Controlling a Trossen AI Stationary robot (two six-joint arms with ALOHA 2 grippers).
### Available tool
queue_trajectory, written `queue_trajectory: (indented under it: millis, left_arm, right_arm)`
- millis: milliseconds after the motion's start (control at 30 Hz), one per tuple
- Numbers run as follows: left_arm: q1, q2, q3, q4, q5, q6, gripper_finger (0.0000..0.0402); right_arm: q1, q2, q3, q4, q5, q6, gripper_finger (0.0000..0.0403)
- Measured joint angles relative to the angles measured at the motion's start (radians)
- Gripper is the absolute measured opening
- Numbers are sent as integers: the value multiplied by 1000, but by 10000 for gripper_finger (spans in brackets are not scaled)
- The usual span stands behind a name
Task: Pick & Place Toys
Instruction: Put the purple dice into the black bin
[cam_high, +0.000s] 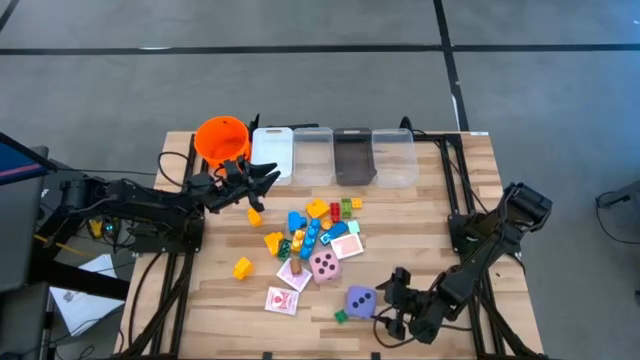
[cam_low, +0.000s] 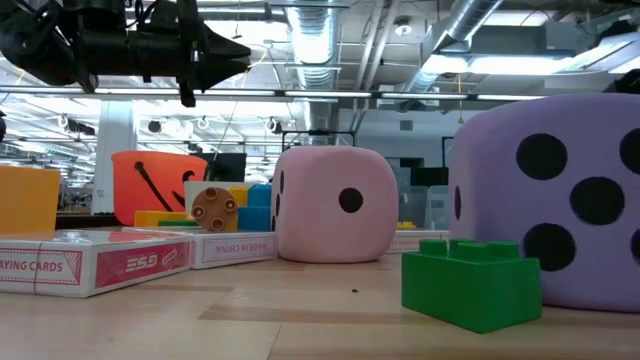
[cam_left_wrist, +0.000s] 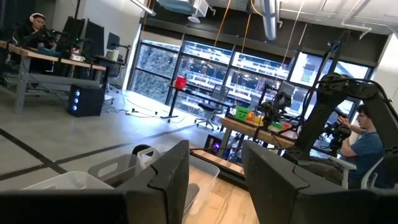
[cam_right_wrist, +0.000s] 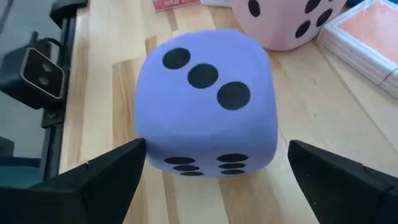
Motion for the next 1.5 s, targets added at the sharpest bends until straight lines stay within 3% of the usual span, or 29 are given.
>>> queue_trajectory:
  millis: [500,767,1100,1500]
  left_arm:
    - [1,0,0,0,0,-3,140]
    - [1,0,0,0,0,-3,140]
    - [1,0,0,6,0,-4,140]
    - [-2,0,0,5,0,-7,140]
  right_arm:
    - [-38,205,271,-357,7,29,386]
    - [-86,227,298,-375,31,89,386]
    - [-128,202,298,-372,182,215,386]
    - [-222,202,298,-381,183,294,386]
